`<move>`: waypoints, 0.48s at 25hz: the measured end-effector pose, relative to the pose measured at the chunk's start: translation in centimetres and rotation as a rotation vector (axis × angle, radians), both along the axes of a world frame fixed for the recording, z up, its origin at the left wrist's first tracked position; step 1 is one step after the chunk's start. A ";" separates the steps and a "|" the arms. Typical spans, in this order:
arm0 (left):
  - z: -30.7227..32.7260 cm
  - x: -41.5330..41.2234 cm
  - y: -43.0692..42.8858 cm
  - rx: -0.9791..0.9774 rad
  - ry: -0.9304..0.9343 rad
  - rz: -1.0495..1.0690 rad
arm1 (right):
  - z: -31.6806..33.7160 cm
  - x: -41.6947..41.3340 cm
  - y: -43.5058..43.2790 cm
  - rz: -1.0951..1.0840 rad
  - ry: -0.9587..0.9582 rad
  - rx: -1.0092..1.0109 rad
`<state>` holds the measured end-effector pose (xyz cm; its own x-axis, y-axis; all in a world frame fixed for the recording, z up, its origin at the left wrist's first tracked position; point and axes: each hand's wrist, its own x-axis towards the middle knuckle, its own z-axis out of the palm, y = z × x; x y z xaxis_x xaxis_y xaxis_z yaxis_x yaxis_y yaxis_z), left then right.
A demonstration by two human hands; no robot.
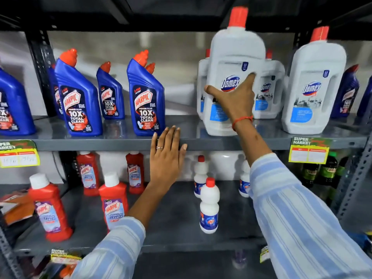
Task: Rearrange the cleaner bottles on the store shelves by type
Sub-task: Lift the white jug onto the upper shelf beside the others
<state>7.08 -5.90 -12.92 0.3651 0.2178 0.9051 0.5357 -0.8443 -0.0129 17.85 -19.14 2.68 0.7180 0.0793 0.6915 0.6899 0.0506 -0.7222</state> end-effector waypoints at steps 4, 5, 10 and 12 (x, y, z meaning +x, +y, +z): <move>-0.1 -0.2 0.2 0.016 0.003 0.001 | -0.1 3.0 2.2 -0.003 -0.004 -0.107; -0.1 -0.1 0.3 0.014 0.004 0.000 | -0.1 3.4 2.6 -0.005 -0.006 -0.126; -0.1 0.1 0.3 0.005 -0.009 -0.012 | -0.5 4.5 3.2 -0.019 -0.021 -0.144; -0.2 0.1 0.3 0.006 -0.018 -0.019 | -0.9 4.6 3.2 -0.038 -0.020 -0.143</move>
<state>7.13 -5.60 -13.09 0.3524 0.2056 0.9130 0.5196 -0.8544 -0.0081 22.44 -15.98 1.82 0.7088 0.1511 0.6891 0.7034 -0.0780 -0.7065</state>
